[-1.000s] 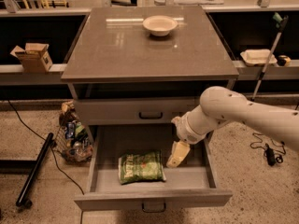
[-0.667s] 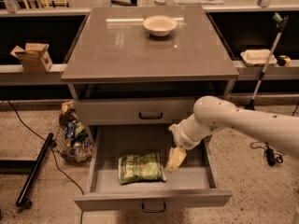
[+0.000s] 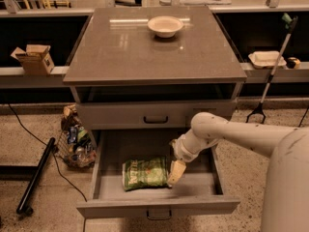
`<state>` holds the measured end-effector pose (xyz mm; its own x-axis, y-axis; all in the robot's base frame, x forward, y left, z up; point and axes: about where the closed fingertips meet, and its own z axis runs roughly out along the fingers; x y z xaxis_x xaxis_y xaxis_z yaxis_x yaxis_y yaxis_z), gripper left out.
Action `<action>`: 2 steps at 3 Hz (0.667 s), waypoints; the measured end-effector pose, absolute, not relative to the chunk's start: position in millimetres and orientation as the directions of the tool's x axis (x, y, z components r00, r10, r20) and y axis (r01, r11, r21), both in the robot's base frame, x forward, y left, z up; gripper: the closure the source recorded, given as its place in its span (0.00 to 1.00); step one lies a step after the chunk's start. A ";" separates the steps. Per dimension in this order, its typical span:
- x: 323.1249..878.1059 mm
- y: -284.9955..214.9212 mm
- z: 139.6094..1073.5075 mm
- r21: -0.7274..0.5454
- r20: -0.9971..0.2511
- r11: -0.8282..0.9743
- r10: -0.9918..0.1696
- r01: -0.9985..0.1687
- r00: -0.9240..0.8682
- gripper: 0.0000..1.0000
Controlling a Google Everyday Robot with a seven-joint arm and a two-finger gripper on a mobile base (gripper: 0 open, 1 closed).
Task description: Pick green jalapeno chip bag from middle drawer and place on counter
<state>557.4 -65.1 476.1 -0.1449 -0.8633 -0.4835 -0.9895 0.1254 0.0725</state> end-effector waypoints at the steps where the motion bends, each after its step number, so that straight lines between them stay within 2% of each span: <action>1: 569.9 -56.0 446.1 0.038 -0.495 0.081 -0.865 -0.996 -0.089 0.00; 2: 579.9 -47.0 422.2 0.004 -0.527 0.034 -0.849 -0.999 -0.031 0.00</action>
Offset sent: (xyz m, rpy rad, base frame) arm 0.0379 0.0281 -0.0835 0.0999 -0.1365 0.1599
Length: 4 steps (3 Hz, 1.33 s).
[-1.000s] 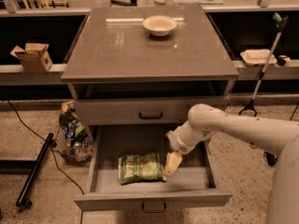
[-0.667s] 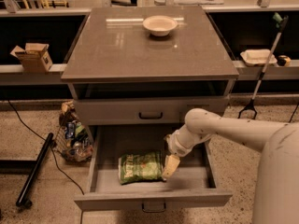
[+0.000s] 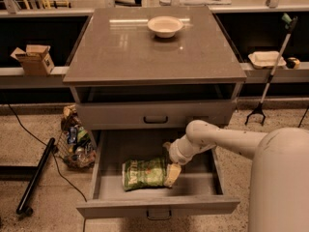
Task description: Pick green jalapeno chip bag from middle drawer and place on counter
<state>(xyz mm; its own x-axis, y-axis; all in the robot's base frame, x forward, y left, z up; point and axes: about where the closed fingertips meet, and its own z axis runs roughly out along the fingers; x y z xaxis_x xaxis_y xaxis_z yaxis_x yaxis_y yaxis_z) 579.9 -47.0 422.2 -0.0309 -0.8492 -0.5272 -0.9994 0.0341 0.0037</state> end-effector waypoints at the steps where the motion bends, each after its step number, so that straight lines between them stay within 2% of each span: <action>1: 584.5 -34.9 399.8 -0.018 -0.556 -0.018 -0.831 -1.000 0.025 0.00; 4: 585.3 -20.5 357.2 0.005 -0.583 -0.071 -0.811 -0.997 0.055 0.00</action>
Offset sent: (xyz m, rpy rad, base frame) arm 0.0108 0.0307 -0.0606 0.0857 -0.0296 0.1270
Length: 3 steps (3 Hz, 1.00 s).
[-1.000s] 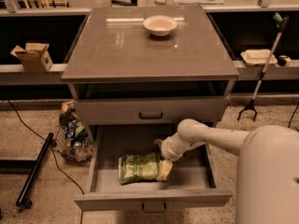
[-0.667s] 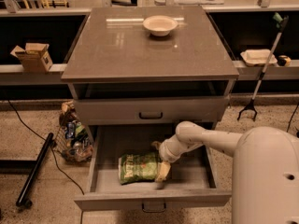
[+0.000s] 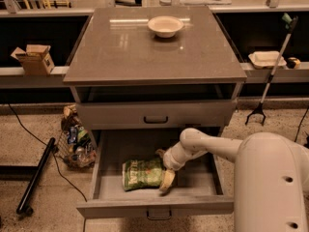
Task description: Pick green jalapeno chip bag from middle drawer and place on counter
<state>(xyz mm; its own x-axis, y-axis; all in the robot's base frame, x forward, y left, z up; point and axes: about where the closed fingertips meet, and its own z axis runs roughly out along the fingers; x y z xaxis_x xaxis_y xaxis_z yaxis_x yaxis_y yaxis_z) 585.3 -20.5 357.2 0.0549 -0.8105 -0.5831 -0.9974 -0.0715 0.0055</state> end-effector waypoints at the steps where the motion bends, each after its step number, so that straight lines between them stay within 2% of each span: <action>1: 584.7 -22.0 357.7 0.003 -0.581 -0.068 -0.812 -0.998 0.054 0.25; 3: 576.6 -48.2 378.6 -0.042 -0.557 -0.007 -0.830 -0.999 0.029 0.71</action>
Offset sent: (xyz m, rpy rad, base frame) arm -0.0046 -0.0264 0.0135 -0.0355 -0.0472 -0.0572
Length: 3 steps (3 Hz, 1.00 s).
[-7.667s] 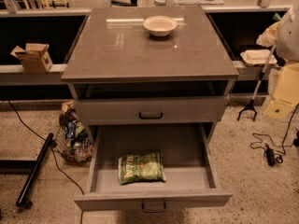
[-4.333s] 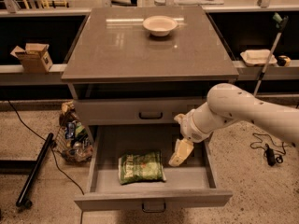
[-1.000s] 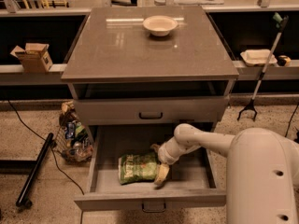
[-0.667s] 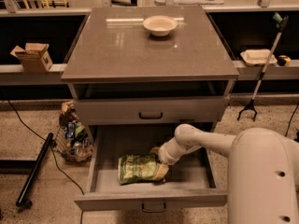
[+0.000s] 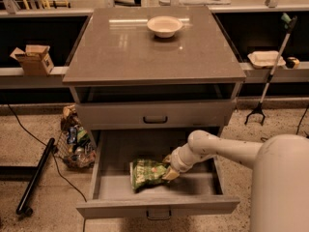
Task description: Pick green jalapeno chip bag from middle drawer and place on counter
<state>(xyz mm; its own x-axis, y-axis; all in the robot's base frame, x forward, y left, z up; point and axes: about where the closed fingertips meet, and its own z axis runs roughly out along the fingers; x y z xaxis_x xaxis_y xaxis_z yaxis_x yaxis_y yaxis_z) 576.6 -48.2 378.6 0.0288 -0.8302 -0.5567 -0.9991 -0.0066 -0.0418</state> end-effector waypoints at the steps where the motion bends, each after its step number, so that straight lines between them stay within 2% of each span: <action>1: 573.0 -73.2 408.2 -0.093 -0.542 0.051 -0.841 -0.994 0.008 0.94; 2: 575.2 -104.5 454.3 -0.170 -0.523 0.113 -0.853 -0.979 -0.008 1.00; 3: 579.5 -122.0 495.5 -0.235 -0.481 0.128 -0.877 -0.964 0.001 1.00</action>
Offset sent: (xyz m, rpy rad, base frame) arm 0.0067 -0.1034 0.1487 -0.0726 -0.2456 -0.2161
